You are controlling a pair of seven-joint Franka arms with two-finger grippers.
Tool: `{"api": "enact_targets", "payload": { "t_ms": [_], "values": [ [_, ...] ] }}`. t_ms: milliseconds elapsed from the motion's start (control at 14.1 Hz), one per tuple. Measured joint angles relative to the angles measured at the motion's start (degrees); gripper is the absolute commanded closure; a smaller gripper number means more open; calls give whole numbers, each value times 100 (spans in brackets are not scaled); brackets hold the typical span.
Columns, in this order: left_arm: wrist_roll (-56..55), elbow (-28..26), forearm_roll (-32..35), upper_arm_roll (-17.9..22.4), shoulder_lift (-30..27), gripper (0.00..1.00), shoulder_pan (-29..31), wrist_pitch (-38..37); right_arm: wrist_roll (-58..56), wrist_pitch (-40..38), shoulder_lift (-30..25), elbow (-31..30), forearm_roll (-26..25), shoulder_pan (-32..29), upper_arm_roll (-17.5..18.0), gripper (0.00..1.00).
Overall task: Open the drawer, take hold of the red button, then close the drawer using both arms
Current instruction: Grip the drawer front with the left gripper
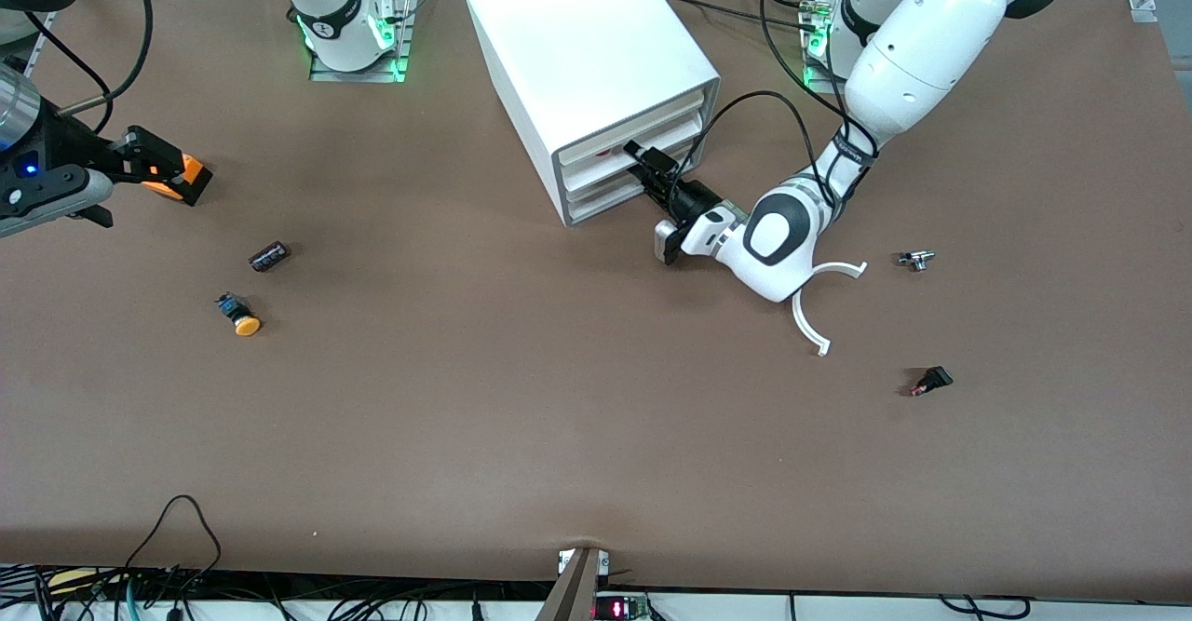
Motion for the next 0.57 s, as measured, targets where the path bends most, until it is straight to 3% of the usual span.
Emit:
{"api": "enact_targets", "payload": {
  "t_ms": [569],
  "values": [
    [-189,8,0,27,0,66,47,-241,0,11,0,1,0,0,0,0]
  ]
}}
